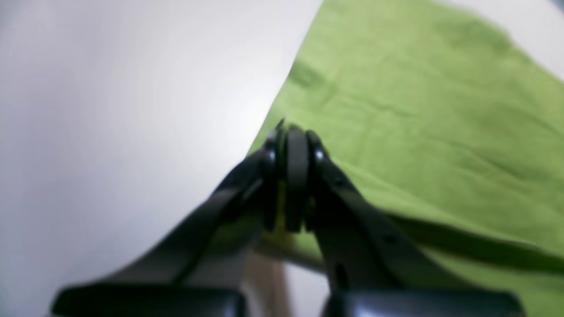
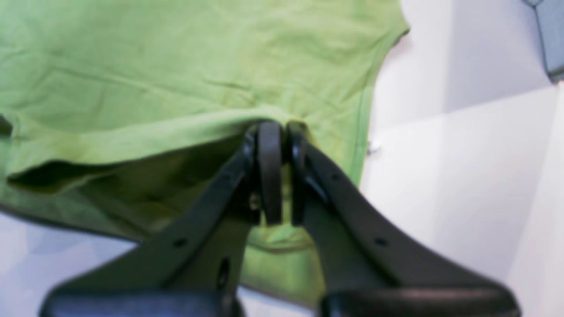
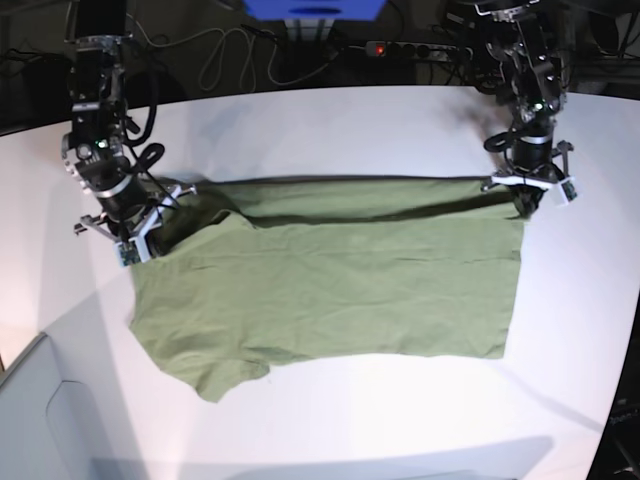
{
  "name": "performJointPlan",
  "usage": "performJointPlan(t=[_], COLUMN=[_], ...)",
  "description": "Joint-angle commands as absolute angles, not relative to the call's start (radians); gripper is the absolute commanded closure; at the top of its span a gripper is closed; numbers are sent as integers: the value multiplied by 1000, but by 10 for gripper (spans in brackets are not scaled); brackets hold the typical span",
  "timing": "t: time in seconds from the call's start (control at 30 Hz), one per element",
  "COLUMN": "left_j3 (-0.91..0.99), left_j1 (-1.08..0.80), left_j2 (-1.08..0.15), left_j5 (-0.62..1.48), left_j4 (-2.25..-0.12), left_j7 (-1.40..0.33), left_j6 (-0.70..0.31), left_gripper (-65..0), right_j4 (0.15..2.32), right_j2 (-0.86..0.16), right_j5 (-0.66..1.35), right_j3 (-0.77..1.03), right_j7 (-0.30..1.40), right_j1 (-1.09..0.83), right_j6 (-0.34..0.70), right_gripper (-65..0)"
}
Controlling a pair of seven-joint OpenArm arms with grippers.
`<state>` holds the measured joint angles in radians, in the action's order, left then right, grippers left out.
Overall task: Fold the T-shirt properly
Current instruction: 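Lift the shoulder edge with both grippers and pull it taut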
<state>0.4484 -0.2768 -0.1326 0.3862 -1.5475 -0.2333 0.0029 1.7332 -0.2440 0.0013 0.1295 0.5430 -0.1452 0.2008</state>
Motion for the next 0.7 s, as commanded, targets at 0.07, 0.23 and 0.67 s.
performJointPlan(t=[0.07,0.23,0.67], left_j3=[455,455,455], left_j1=[-272,-274,-274], left_j2=[-145,-145,-145], left_j5=[392,392,395], left_j4=[-1555,-1557,-1555], left_j7=[-202,-205,-208], left_j6=[1,1,4], left_gripper=[0,0,0], right_j4=[1748,1748,1707], right_j2=[-240,-208,-197], right_j5=[5,5,5], right_j3=[133,131,131], right_j7=[518,518,518], right_j1=[-120,-101,-81], right_j6=[208,208,208], right_gripper=[-2,-2,-2])
